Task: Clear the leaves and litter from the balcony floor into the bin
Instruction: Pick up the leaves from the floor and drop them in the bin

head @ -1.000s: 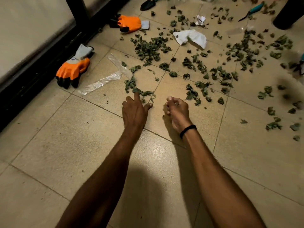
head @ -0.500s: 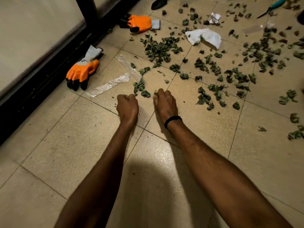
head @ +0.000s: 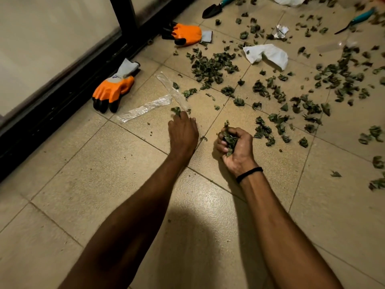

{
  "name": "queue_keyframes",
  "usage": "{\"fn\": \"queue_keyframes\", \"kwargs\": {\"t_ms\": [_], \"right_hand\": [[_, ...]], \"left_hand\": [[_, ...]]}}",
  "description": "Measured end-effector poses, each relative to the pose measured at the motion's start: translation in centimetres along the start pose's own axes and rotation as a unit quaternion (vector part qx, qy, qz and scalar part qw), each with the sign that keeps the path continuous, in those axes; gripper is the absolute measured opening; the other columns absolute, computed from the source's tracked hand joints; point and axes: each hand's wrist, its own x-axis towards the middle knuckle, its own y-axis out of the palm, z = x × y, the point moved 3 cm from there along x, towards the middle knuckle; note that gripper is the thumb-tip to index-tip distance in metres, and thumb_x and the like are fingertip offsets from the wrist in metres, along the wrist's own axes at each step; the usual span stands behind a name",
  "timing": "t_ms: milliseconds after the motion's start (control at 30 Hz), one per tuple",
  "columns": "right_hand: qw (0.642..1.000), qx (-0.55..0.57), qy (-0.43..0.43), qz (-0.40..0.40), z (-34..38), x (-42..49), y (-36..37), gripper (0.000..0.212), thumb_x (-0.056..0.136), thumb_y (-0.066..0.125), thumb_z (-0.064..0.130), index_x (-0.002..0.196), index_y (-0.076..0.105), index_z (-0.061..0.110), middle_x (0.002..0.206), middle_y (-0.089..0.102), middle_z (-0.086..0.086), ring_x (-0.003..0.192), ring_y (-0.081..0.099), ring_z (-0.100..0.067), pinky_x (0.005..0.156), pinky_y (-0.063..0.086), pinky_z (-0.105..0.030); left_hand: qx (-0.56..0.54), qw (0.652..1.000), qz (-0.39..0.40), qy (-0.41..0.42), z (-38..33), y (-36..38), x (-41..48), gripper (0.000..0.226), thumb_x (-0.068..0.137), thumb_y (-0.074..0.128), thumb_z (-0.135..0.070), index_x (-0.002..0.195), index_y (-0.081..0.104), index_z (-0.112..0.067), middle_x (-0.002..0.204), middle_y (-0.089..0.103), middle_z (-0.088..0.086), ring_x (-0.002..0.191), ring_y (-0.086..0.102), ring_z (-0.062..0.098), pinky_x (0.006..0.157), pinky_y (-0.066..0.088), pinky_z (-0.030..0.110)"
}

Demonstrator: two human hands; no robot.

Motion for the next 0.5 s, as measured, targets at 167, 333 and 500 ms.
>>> {"fn": "queue_keyframes", "kwargs": {"t_ms": [167,333,500], "right_hand": [[1.000,0.022,0.000,-0.010,0.6,0.0,-0.9,0.026,0.093,0.053,0.025,0.069,0.047,0.017,0.061,0.047,-0.003,0.049,0.029,-0.012,0.036,0.021,-0.018],[0.999,0.039,0.017,0.001,-0.1,0.0,0.0,0.010,0.089,0.051,0.014,0.079,0.048,0.015,0.068,0.052,-0.006,0.052,0.041,-0.013,0.036,0.027,-0.019],[0.998,-0.055,0.008,-0.032,-0.8,0.6,0.9,0.009,0.088,0.049,0.009,0.091,0.057,0.007,0.072,0.056,-0.008,0.054,0.049,-0.016,0.039,0.033,-0.020]], "left_hand": [[-0.321,0.921,0.024,-0.219,2.6,-0.7,-1.1,0.037,0.095,0.045,-0.042,0.104,0.059,-0.009,0.090,0.062,-0.002,0.070,0.054,0.014,0.057,0.039,0.029],[-0.646,0.652,0.052,-0.393,4.0,-2.8,-2.0,0.015,0.098,0.044,-0.007,0.098,0.059,-0.007,0.068,0.052,0.002,0.048,0.031,0.008,0.046,0.023,0.023],[-0.543,0.753,0.016,-0.371,5.8,-4.8,-1.5,0.028,0.104,0.042,-0.019,0.106,0.067,-0.007,0.071,0.050,-0.001,0.051,0.039,0.009,0.048,0.028,0.023]]}}
